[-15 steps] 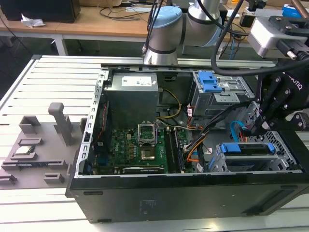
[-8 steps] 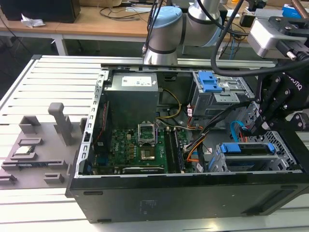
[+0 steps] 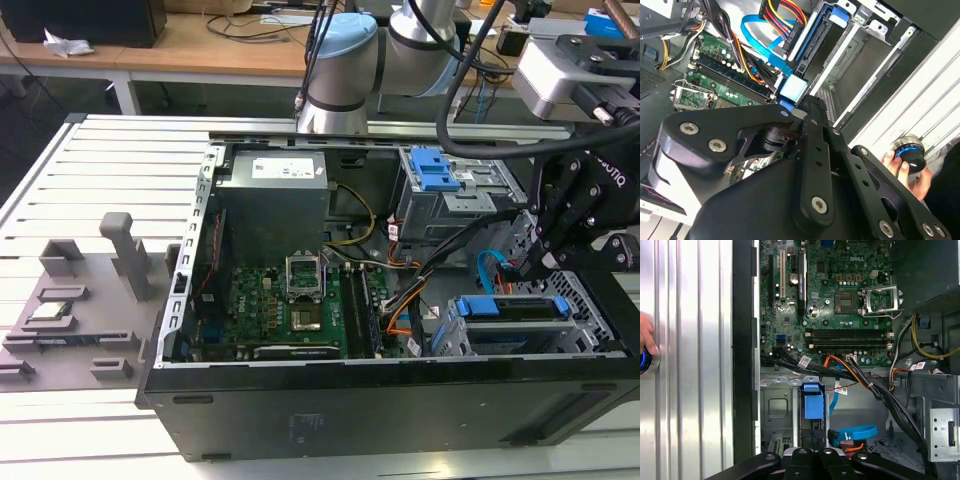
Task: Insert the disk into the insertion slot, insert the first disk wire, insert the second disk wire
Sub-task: 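Insert the first disk wire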
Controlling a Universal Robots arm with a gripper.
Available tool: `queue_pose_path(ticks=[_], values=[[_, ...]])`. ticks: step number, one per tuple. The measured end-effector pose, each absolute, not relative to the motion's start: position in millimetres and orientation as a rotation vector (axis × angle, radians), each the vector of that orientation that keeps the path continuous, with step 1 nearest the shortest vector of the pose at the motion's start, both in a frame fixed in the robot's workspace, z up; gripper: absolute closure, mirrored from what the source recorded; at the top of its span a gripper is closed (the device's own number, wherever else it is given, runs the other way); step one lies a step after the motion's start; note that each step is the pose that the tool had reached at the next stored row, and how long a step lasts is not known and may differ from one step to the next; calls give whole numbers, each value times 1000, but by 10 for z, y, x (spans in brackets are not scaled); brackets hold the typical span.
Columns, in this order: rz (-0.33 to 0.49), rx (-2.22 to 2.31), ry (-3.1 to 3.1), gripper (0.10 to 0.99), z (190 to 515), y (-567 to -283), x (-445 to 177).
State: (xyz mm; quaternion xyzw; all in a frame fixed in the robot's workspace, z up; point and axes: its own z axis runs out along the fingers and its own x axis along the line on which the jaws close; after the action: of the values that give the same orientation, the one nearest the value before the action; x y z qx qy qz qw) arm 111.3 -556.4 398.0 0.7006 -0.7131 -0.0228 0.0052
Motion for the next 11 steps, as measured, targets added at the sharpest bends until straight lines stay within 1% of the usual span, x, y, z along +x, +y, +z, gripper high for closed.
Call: queue_pose_path(ticks=[7,11], values=[[-73,2193,-2232,980,3889,-5546,1225],[-73,2193,-2232,980,3852,-5470,1348]])
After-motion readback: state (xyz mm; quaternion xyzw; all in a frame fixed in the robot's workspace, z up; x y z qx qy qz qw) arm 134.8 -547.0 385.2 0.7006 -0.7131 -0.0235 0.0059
